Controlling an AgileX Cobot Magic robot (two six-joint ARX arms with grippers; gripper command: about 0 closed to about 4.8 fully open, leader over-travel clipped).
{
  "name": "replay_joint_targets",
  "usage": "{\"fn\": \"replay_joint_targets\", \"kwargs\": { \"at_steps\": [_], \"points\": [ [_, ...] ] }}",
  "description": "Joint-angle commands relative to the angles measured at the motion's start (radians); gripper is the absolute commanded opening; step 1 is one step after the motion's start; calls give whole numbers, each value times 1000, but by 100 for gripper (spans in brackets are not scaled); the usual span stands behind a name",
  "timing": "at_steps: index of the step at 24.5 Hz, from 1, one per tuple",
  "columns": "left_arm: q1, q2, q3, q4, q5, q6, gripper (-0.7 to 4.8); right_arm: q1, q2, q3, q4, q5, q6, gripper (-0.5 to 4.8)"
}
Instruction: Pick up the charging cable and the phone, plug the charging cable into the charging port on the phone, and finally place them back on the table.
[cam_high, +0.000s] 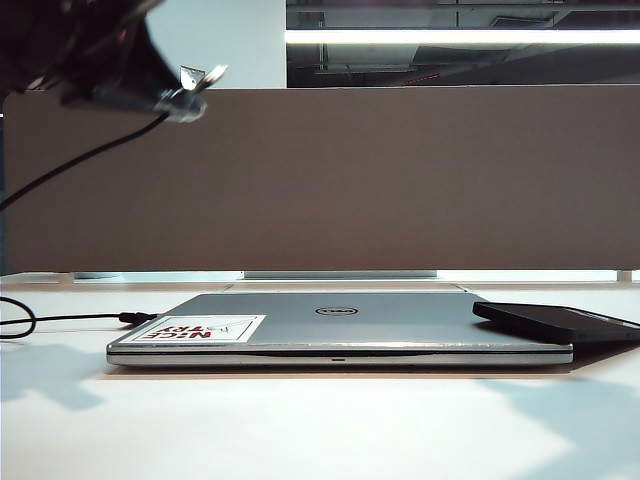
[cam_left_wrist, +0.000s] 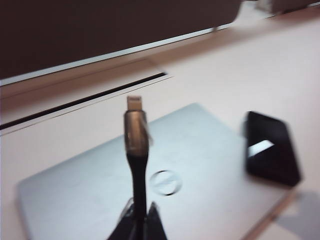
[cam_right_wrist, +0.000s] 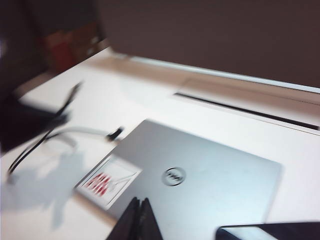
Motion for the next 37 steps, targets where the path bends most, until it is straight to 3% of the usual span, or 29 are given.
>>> {"fn": "replay_joint_targets", "kwargs": {
  "at_steps": [1,5,8,14,18,24,25,26,29,30,37],
  "points": [
    [-64,-10,6,7,4,-79,-8,-69,-1,5,-26,-18,77,-6],
    [-117,-10,6,-11,4,-113,-8,-168,-1,5,-61,-111,132,-6],
    [-133,-9,5,-32,4,-216,-8,-264,6,5,-83,-185,177,-6],
    [-132,-3,0,-65,4,-218,-8,-419,43,-20,-112,-262,300,-6],
    [-132,5,-1,-69,4,-218,-8,-462,61,-80,-80,-298,371,-6],
    [-132,9,-1,-71,4,-218,-8,-483,93,-192,56,-343,575,-5],
    [-132,9,-1,-71,4,-218,-8,-483,98,-196,54,-343,577,9],
    [-132,9,-1,-71,4,-218,-8,-483,113,-197,47,-343,576,68],
    [-132,9,-1,-71,4,-218,-8,-483,162,-196,45,-344,580,337],
    [-132,9,-1,-71,4,-218,-8,-483,179,-196,45,-344,584,374],
    [-133,9,-1,-71,4,-218,-8,-486,350,-194,76,-345,600,392]
  ]
}}
